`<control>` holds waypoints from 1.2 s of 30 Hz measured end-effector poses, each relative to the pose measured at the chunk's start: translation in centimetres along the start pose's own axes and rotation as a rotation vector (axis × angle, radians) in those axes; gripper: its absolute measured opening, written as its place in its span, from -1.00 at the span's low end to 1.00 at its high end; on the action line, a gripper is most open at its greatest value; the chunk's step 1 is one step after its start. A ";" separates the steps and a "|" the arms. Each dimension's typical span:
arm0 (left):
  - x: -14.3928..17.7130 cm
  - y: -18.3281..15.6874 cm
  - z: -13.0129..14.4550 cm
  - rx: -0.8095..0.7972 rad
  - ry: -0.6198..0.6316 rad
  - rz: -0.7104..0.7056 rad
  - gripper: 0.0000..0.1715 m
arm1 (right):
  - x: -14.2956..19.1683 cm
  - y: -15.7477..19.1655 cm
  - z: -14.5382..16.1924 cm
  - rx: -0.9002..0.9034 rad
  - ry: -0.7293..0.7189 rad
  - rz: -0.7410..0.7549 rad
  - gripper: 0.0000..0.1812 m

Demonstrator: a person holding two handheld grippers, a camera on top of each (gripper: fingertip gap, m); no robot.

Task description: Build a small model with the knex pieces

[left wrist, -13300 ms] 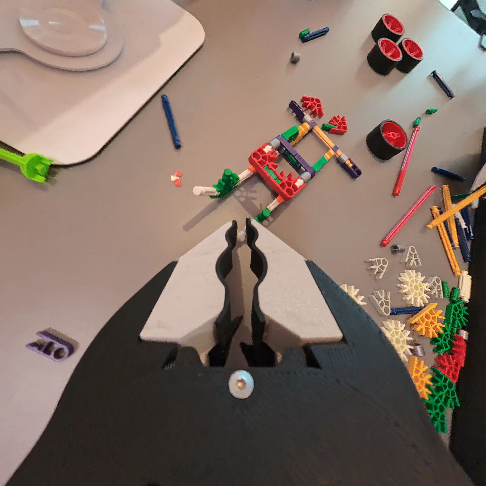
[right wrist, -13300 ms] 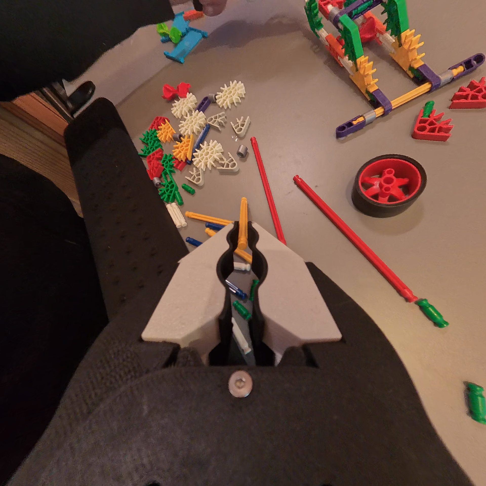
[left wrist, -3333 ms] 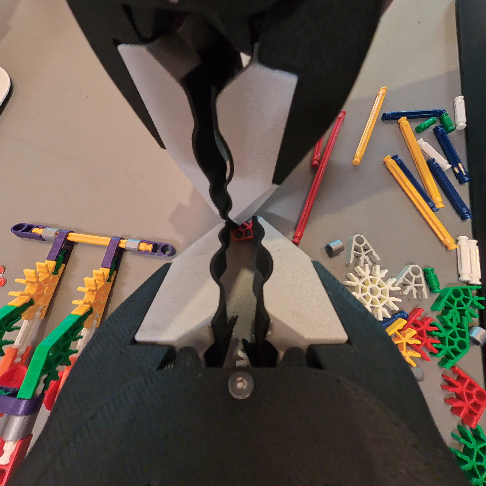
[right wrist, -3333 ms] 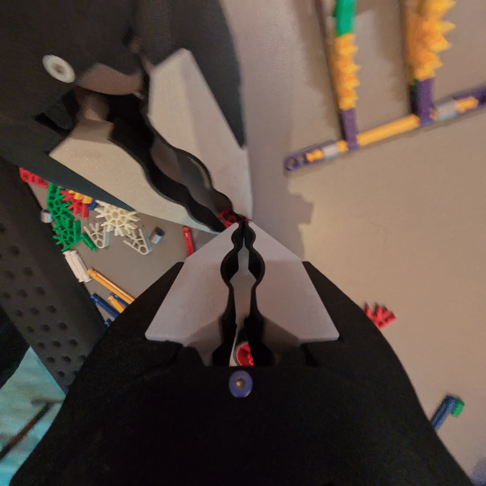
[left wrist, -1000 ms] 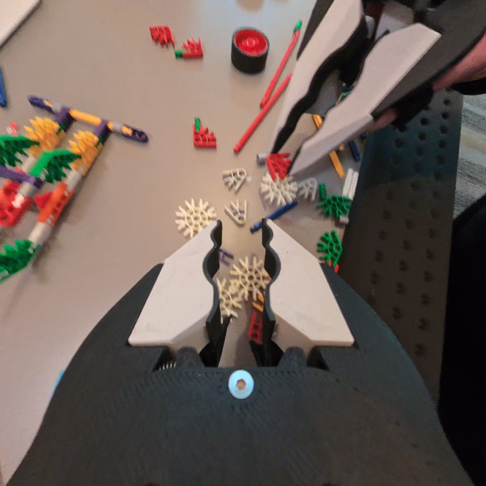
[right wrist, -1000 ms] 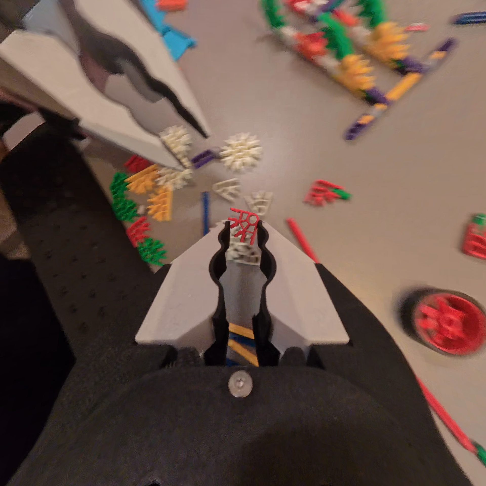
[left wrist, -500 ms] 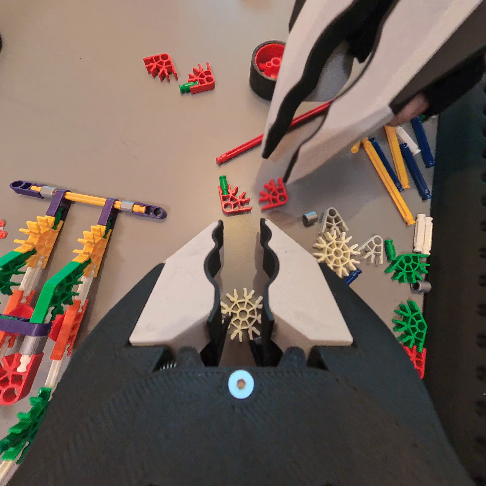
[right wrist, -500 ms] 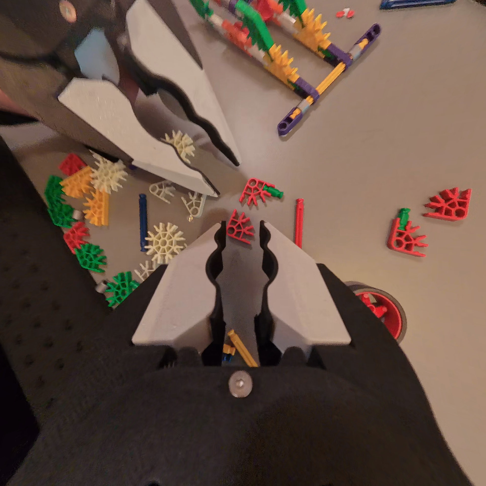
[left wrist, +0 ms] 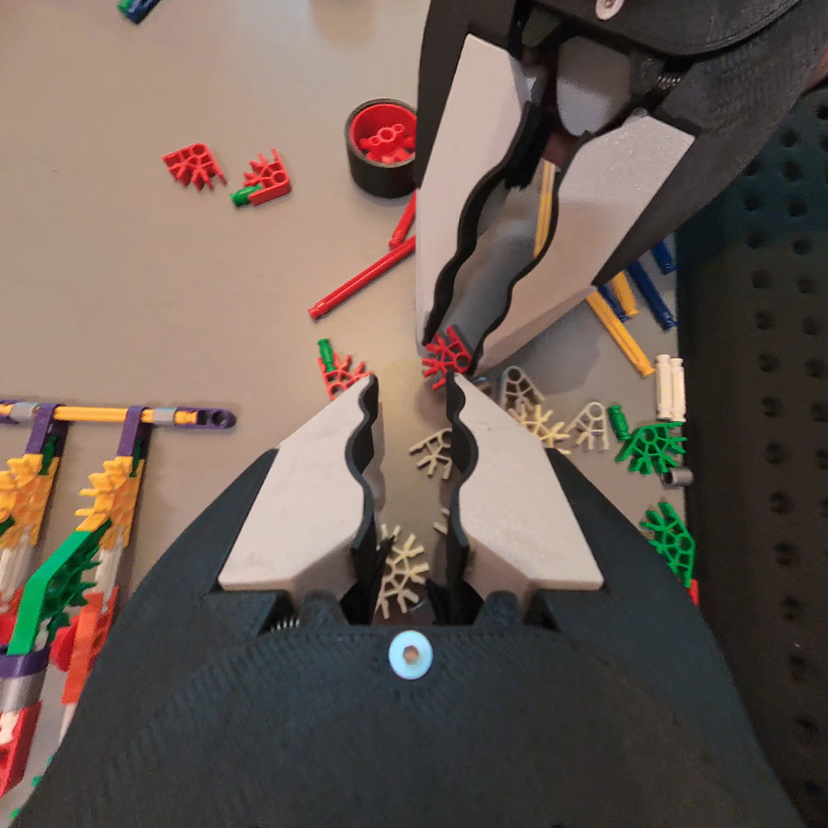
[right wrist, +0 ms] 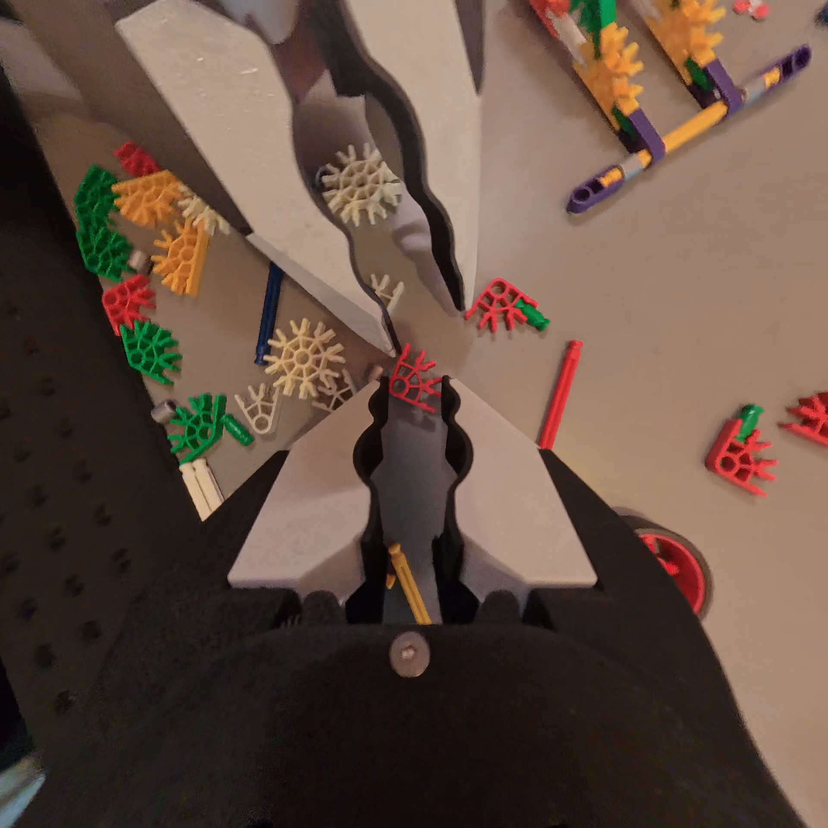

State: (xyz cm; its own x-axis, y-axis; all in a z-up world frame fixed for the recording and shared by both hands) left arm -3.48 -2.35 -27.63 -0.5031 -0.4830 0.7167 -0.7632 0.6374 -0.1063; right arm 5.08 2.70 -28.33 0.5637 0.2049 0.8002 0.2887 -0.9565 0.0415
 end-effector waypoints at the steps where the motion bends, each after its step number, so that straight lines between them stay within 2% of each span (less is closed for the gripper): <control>1: -0.1 -0.3 -0.1 0.005 -0.007 0.028 -0.69 | 0.3 0.2 -0.1 0.054 -0.003 0.004 -0.78; 5: 0.0 -0.3 -0.8 0.166 -0.066 0.168 -0.68 | 2.2 1.2 -1.1 0.292 -0.017 0.077 -0.78; 9: 1.1 -0.4 -1.6 0.365 -0.218 0.360 -0.72 | 4.7 2.2 -2.4 0.500 -0.037 0.179 -0.78; 13: 2.2 -1.2 -2.5 0.508 -0.394 0.583 -0.81 | 6.3 3.4 -3.5 0.624 -0.072 0.216 -0.78; 18: 3.0 -2.2 -2.9 0.540 -0.498 0.625 -0.98 | 7.5 4.2 -4.2 0.700 -0.086 0.252 -0.78; 22: 4.2 -2.1 -3.3 0.611 -0.635 0.592 -0.98 | 8.6 3.8 -5.3 0.614 -0.147 0.283 -0.67; 24: 5.0 -1.7 -3.6 0.656 -0.737 0.543 -0.98 | 9.3 3.0 -5.7 0.500 -0.184 0.320 -0.57; 28: 6.5 -0.8 -4.0 0.752 -0.908 0.457 -0.97 | 10.4 2.1 -5.8 0.232 -0.267 0.346 -0.57; 31: 6.7 -1.1 -4.5 0.776 -0.975 0.424 -0.97 | 9.9 2.1 -5.8 0.147 -0.299 0.351 -0.56; 36: 5.9 -1.8 -4.8 0.771 -0.992 0.415 -0.97 | 9.8 1.6 -6.0 0.025 -0.366 0.270 -0.67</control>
State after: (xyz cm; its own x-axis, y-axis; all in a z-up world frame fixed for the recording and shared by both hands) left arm -3.10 -3.47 -19.92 -0.5833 -0.7777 -0.2344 -0.3489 0.5005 -0.7923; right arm 6.42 1.94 -16.80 0.8562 0.0132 0.5164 0.1099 -0.9815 -0.1570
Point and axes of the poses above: each gripper's, where its closed fingertips meet, x back along the fingers, z out of its underside, y = z × x across the jaws, the point moved 7 cm from there along x, back along the fingers, and after that the axes turned 4 degrees about z, right-handed, at the moved point
